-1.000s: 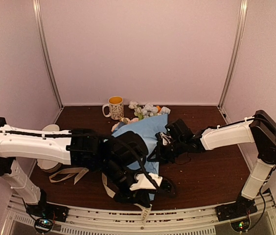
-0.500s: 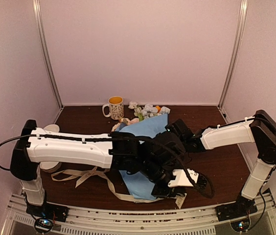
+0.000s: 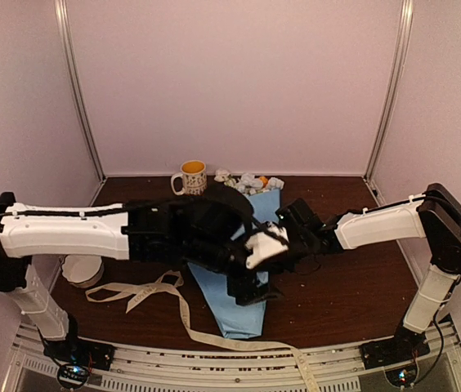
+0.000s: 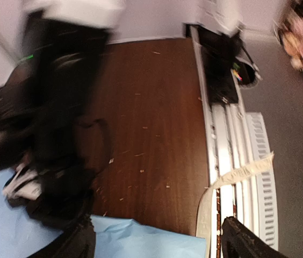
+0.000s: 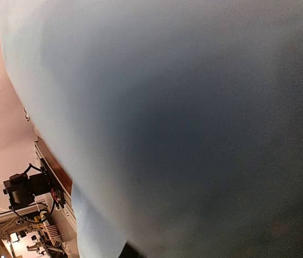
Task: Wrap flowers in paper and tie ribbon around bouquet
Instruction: Place the right side of the ribbon at the corner of the board, then pass from the right arm to the left
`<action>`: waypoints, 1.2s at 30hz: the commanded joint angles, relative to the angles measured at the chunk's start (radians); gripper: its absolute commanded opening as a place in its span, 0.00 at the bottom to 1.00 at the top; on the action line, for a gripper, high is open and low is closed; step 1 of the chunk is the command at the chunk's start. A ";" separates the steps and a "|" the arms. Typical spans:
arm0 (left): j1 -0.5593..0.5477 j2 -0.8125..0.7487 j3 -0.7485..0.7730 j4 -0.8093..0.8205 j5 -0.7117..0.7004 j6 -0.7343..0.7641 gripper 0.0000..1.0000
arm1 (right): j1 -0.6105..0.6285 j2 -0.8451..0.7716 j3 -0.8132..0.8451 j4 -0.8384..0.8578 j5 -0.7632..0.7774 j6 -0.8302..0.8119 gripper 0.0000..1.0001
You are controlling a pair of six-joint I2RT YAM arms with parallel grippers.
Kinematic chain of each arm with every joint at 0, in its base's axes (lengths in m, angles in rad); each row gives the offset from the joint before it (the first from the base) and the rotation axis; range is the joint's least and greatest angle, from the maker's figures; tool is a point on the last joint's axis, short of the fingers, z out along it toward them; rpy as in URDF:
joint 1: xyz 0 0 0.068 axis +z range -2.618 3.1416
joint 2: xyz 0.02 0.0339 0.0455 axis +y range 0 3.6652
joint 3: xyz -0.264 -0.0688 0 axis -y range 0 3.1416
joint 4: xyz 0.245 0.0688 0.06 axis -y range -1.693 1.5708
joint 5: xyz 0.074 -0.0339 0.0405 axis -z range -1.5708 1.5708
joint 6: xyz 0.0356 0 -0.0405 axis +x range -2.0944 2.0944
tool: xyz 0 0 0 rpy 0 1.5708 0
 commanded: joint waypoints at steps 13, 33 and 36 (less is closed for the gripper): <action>0.597 -0.230 -0.657 0.379 -0.043 -0.880 0.81 | -0.003 -0.037 -0.004 0.055 0.031 0.013 0.00; 0.666 0.117 -0.598 0.571 0.198 -0.945 0.20 | 0.000 -0.050 -0.002 0.038 0.034 -0.003 0.00; 0.668 0.104 -0.619 0.591 0.191 -0.950 0.00 | -0.001 -0.056 0.000 0.014 0.039 -0.021 0.00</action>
